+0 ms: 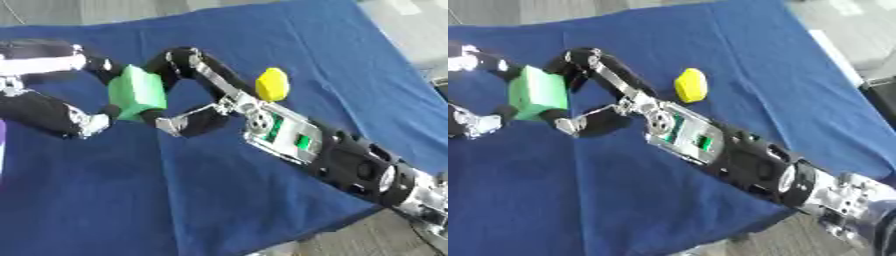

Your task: Pick up the objects with one hand, pass them to the other hand, and then place them into the box on the other side of the table.

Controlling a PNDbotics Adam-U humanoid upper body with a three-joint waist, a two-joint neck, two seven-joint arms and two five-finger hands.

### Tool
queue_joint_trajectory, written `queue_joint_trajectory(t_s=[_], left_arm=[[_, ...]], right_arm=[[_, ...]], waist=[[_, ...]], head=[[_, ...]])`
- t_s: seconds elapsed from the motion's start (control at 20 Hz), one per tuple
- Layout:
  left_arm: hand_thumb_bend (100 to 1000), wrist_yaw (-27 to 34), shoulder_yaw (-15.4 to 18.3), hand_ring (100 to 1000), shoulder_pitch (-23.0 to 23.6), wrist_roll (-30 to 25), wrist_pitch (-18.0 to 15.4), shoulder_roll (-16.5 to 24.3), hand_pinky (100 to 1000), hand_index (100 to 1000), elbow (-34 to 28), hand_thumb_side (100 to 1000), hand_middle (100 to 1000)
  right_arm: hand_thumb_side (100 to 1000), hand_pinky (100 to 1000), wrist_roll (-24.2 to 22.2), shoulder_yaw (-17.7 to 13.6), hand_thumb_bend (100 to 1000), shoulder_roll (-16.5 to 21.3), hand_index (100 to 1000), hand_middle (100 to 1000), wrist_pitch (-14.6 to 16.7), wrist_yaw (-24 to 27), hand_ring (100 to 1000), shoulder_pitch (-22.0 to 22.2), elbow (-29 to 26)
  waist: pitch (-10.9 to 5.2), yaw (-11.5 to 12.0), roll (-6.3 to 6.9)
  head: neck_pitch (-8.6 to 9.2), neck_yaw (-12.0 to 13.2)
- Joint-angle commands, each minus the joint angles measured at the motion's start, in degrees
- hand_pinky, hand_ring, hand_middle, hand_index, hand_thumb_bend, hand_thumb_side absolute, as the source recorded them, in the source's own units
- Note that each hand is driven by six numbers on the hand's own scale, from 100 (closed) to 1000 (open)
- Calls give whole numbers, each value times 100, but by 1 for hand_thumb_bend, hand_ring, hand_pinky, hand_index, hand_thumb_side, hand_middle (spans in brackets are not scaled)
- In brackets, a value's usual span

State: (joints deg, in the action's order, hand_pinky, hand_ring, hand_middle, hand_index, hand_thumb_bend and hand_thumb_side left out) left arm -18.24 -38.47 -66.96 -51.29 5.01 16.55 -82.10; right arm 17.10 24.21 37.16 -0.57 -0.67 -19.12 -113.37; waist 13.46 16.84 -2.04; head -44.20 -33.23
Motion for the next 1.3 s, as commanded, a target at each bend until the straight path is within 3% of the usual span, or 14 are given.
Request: queue_joint_trajectory(t_s=[0.05,0.65,0.75,1.15,1.3], left_arm=[[100,-41,-336,868,-45,-68,-106,-315,1000,888,-173,407,722],[100,-59,-326,869,-62,-68,-116,-310,1000,884,-170,466,722],[100,-34,-338,869,-61,-68,-118,-303,1000,883,-149,538,721],[100,113,-400,872,-51,-68,-142,-295,1000,883,-128,602,725],[100,235,-449,874,-46,-68,-198,-298,1000,886,-120,720,727]], right_arm=[[100,574,60,-142,173,36,623,576,-33,49,589,-230,-122],[100,575,97,-113,155,57,631,583,-105,67,591,-289,-122],[100,575,82,-101,154,82,632,584,-89,47,591,-293,-122],[100,573,53,-104,144,112,637,590,-176,41,589,-301,-122],[100,572,30,-116,142,114,639,592,-252,44,590,-295,-122]], waist=[[-136,-9,42],[-109,30,43],[-104,27,49],[-116,7,79],[-130,0,78]], head=[[8,-16],[8,-33],[8,-40],[8,-114],[8,-114]])
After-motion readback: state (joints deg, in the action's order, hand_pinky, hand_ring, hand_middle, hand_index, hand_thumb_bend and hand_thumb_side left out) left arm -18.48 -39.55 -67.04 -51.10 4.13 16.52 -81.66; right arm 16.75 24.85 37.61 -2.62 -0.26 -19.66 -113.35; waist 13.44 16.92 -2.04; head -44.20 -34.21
